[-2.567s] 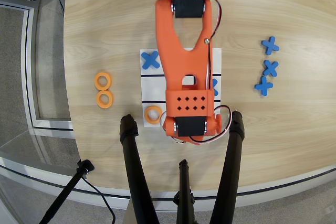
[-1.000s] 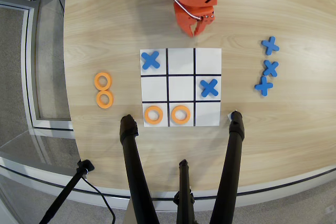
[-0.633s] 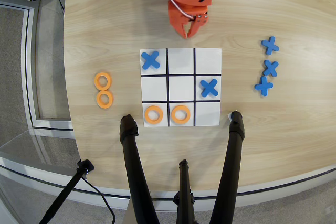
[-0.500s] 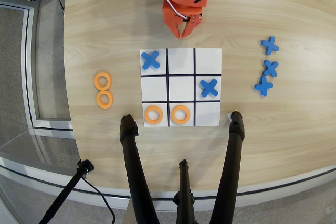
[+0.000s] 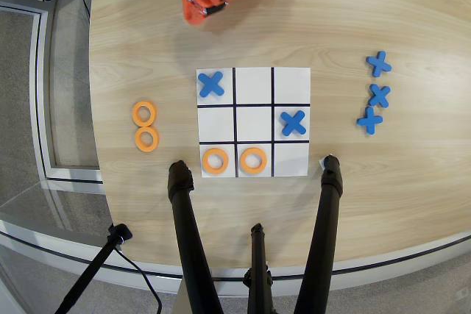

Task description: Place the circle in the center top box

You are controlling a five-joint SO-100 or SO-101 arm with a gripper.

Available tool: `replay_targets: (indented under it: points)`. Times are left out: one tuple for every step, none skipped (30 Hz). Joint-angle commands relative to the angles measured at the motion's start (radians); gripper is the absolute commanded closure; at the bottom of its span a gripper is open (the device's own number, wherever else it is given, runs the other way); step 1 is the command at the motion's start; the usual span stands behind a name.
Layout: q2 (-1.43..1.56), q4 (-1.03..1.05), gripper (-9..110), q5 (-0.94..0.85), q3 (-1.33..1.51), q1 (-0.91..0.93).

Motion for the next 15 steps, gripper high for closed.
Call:
replay_targets:
  points:
    - [0.018, 0.008, 101, 0.000, 0.057, 0.215]
    - [0.018, 0.008, 101, 0.000, 0.057, 0.259]
    - [0.018, 0.008, 101, 0.000, 0.057, 0.304]
    - [0.018, 0.008, 101, 0.000, 0.057, 0.347]
    - [0.018, 0.008, 101, 0.000, 0.057, 0.387]
    - [0.018, 0.008, 101, 0.000, 0.057, 0.422]
    - [0.018, 0.008, 101, 0.000, 0.057, 0.456]
    - [0.018, 0.008, 101, 0.000, 0.057, 0.494]
    - [0.018, 0.008, 101, 0.000, 0.057, 0.523]
    - [0.018, 0.008, 101, 0.000, 0.057, 0.543]
    - [0.018, 0.008, 101, 0.000, 0.057, 0.560]
    - [0.018, 0.008, 101, 0.000, 0.057, 0.575]
    - [0.018, 0.008, 101, 0.000, 0.057, 0.578]
    - [0.018, 0.008, 101, 0.000, 0.057, 0.575]
    - [0.018, 0.008, 101, 0.000, 0.057, 0.572]
